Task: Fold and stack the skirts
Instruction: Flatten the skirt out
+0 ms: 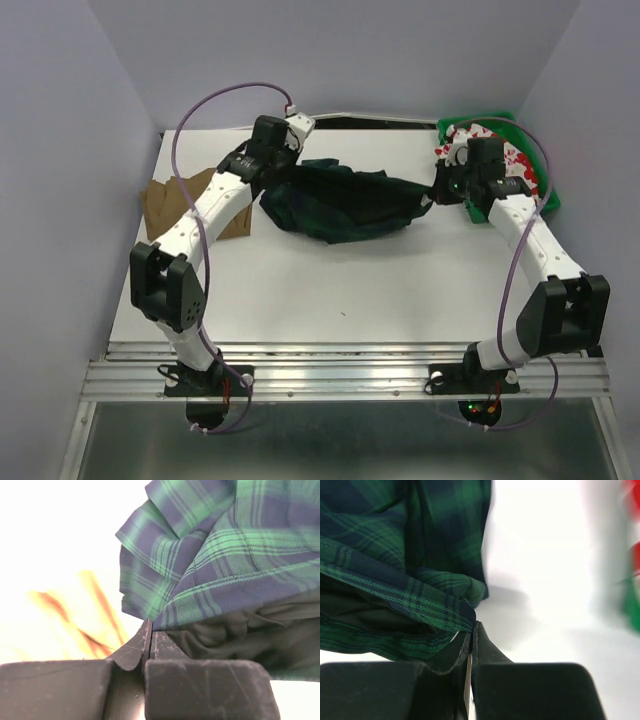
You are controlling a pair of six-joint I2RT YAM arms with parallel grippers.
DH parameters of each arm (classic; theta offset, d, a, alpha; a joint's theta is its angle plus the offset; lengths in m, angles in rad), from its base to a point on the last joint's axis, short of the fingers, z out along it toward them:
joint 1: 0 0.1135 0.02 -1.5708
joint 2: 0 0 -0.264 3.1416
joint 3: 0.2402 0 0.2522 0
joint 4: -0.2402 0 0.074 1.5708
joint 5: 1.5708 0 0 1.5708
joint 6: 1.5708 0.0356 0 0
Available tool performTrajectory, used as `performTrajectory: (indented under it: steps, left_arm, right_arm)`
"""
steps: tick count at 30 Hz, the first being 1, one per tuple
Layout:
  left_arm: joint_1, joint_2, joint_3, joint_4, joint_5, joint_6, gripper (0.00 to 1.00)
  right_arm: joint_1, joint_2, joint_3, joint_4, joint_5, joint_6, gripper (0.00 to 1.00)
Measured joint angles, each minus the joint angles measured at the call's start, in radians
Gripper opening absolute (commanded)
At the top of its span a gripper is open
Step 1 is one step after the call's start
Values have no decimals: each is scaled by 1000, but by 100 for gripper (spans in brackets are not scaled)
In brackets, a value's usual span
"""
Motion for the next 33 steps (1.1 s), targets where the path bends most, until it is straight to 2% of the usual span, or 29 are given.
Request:
performTrajectory:
  steps: [4,9,15,19,23,27,29,30,33]
  left_arm:
    - [-10,-97,35,82,-54,52,0]
    - [-27,-197,83,222,-90,149,0]
    - [2,-213,121,228,-49,187,0]
    - [33,-274,5,167,63,187,0]
    - [55,-393,-254,108,175,187,0]
    - [56,-427,-462,72,242,188,0]
    - [56,-410,-544,58,272,187,0]
    - [56,-399,-571,53,285,186,1]
    - [61,-364,-604,46,284,182,8]
  right_arm:
    - [19,2,200,23,124,-92,1]
    - [44,5,367,65,196,-230,1]
    - [62,-2,440,72,180,-335,1]
    - [63,-16,374,-10,104,-378,1]
    - [60,-60,147,-121,-23,-408,1]
    - [58,-41,-57,-194,-89,-415,3]
    - [58,-21,-118,-208,-107,-411,10]
    - [58,-7,-143,-208,-113,-404,21]
    - [58,14,-176,-200,-100,-388,41]
